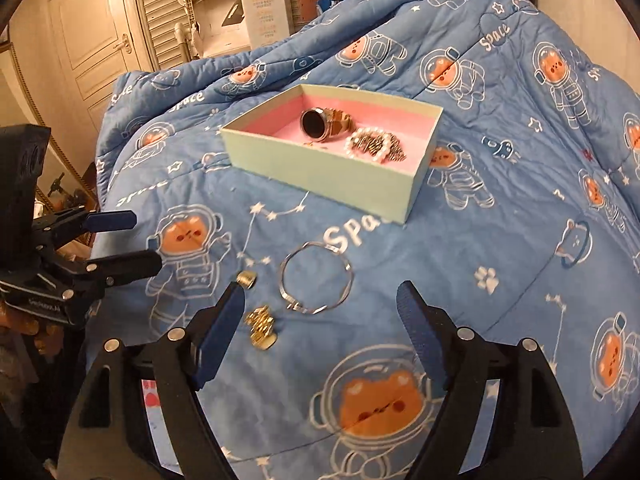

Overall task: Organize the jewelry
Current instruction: 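Withdraw both tools from the box toward the gold charms, then grasp the heart charm with the right tool while the left grasps the star charm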

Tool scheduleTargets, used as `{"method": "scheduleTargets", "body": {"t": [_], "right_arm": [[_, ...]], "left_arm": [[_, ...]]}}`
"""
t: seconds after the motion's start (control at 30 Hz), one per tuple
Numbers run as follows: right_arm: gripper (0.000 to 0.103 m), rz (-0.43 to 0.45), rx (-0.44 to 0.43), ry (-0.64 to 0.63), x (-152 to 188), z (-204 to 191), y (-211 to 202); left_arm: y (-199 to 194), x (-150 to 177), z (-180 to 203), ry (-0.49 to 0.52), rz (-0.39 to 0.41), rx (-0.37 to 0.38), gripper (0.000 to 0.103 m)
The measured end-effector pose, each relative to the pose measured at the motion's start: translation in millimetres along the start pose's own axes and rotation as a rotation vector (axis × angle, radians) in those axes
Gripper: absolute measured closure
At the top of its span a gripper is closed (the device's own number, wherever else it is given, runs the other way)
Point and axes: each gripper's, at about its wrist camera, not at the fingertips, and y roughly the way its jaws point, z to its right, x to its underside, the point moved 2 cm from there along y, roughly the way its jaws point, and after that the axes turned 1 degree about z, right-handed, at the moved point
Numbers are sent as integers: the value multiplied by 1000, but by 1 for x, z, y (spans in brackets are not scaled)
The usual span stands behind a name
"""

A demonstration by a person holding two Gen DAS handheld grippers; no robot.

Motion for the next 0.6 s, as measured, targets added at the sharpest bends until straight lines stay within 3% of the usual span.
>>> {"method": "scheduleTargets", "body": {"t": [0.07, 0.13, 0.23, 0.5, 0.6], "right_arm": [[29, 2, -16, -12, 10, -9, -2], [42, -11, -27, -34, 17, -18, 0], [54, -26, -33, -47, 20, -23, 7], [71, -47, -50, -61, 21, -24, 20], [82, -43, -61, -74, 22, -25, 20]], "left_arm": [[-3, 8, 2, -13, 4, -8, 7], [-5, 14, 5, -14, 6, -19, 7], [-7, 20, 7, -15, 9, -25, 7], [-9, 26, 20, 14, 19, -12, 9], [-7, 26, 23, 17, 17, -4, 10]]}}
